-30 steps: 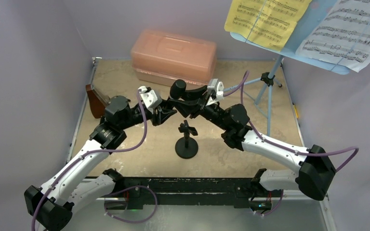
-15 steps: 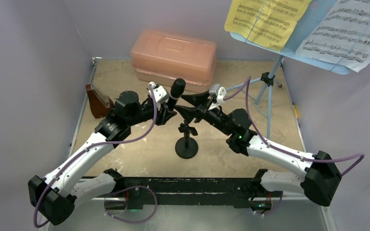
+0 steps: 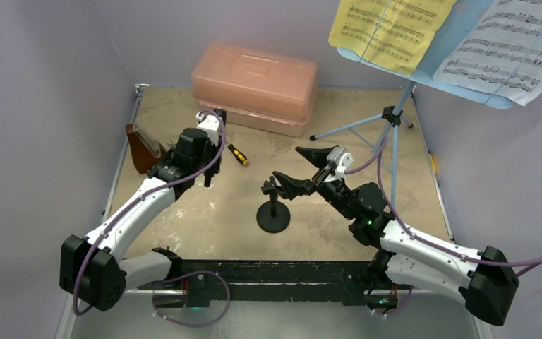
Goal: Pack up the instrument practice props
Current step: Place the microphone at the center of the board.
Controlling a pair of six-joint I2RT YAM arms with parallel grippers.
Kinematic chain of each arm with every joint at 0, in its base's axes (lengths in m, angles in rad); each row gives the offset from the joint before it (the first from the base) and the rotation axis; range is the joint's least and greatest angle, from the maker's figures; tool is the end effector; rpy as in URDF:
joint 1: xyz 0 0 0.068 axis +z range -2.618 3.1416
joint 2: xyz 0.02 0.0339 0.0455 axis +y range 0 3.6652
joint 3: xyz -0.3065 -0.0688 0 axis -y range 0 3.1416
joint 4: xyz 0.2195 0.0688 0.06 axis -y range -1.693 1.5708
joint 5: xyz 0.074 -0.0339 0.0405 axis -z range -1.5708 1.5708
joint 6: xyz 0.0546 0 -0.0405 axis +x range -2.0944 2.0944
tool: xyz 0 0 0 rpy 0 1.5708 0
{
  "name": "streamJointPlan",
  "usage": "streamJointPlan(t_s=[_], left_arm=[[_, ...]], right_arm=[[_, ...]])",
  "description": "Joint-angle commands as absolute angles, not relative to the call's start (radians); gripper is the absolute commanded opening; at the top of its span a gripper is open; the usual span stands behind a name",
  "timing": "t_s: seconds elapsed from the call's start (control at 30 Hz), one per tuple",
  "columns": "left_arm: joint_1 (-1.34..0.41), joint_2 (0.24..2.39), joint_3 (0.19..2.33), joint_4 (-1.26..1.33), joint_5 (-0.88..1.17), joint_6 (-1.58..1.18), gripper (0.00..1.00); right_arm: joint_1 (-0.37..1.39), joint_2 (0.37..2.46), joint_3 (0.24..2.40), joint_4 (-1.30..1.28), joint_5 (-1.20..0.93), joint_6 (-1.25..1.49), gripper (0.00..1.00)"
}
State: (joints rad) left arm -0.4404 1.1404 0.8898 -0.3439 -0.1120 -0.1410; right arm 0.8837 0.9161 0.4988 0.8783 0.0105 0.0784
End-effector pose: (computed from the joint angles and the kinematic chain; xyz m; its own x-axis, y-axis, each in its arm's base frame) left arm 0.2069 -0.0908 0.3239 -0.5494 0.1045 -0.8290 0.2653 0.9626 -0.0544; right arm 0.1105 0.1338 0.3797 0.2212 0.3931 -0.8925 -0.7868 0.6126 0.0748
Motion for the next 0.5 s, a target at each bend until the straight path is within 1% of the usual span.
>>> streamJointPlan(t_s=[0.0, 0.13, 0.2, 0.37, 0.47], left_arm=[[-0.379, 1.201, 0.898, -0.421, -0.32, -0.258, 0.0], [-0.351, 1.246, 0.896, -0.48, -0.471, -0.321, 0.0], [-0.309, 1.265, 0.888, -0.493, -0.494, -0.335, 0.0], [-0.179, 1.323, 0.864, -0.5, -0.407, -0.338, 0.0], [-0.13, 1.371, 0.866, -0.513, -0.406, -0.36, 0.0]], right_arm=[[0.887, 0.872, 0.454, 0.915, 0.088, 0.031, 0.98], [0.887, 0.856, 0.419, 0.943, 0.112, 0.031, 0.98], [0.886, 0.852, 0.401, 0.96, 0.121, 0.035, 0.98], [0.886, 0.851, 0.391, 0.973, 0.141, 0.038, 0.98], [0.887, 0.846, 0.389, 0.976, 0.148, 0.037, 0.98]])
